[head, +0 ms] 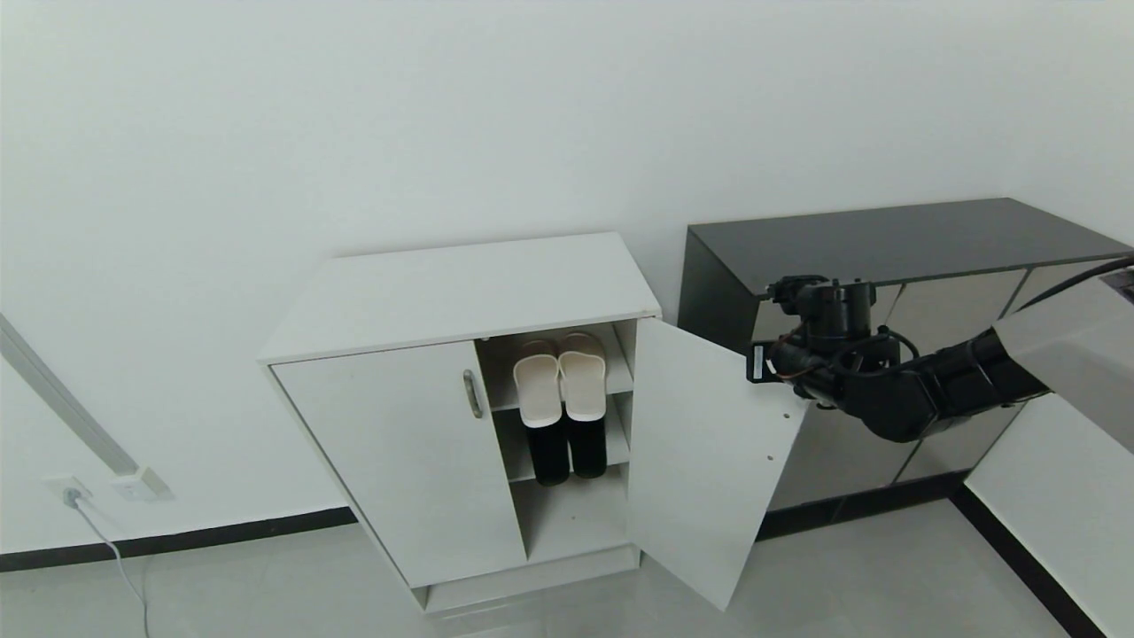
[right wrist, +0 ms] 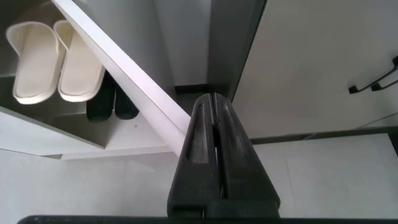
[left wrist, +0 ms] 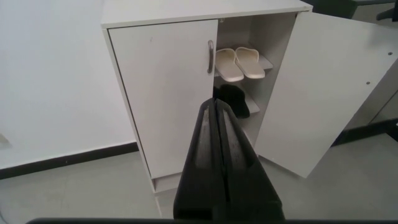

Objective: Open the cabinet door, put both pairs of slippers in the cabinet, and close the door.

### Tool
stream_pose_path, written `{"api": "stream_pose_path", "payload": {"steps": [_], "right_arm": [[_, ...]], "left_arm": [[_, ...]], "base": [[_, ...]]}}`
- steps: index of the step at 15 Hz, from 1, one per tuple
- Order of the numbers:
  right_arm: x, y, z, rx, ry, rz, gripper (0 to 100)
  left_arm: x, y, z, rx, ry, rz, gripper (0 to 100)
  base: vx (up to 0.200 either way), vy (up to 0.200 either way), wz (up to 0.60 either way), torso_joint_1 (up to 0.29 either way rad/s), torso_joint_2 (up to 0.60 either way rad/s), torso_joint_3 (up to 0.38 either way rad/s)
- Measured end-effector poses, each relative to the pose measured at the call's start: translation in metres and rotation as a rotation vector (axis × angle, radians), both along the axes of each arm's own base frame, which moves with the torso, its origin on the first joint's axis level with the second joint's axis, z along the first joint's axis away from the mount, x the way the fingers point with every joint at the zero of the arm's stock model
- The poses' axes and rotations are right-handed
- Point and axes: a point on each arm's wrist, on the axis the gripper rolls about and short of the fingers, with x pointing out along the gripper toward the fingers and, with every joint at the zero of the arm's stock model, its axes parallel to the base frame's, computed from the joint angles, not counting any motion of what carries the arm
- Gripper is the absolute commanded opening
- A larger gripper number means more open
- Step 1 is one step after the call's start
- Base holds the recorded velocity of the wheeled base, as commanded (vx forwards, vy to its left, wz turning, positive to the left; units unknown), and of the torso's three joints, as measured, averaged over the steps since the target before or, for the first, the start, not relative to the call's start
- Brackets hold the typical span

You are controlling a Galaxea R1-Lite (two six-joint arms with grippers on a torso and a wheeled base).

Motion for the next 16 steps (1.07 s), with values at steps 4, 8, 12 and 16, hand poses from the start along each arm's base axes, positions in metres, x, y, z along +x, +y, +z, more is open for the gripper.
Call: {"api": "stream_pose_path", "payload": {"steps": [4,8,12,16], "right_arm": [[0.001,0.000,-0.005,-0.004,0.012,-0.001,0],[-0.015,0.010,-0.013,-0.017,0.049,0.031,0],[-0.057,0.035,-0.012,-0.012,0.008,0.130,0],[-0.099,0.050,-0.001,-0.011,-0.009,0.268,0]], "left_arm": [[0.000,0.000,0.000,0.000,0.000,0.000,0],[0.000,0.000,0.000,0.000,0.000,0.000,0],[0.000,0.000,0.000,0.000,0.000,0.000,0],[0.000,0.000,0.000,0.000,0.000,0.000,0]], "base": [[0.000,0.000,0.00,0.000,0.00,0.000],[0.000,0.000,0.00,0.000,0.00,0.000],[0.000,0.000,0.00,0.000,0.00,0.000],[0.000,0.000,0.00,0.000,0.00,0.000]]}}
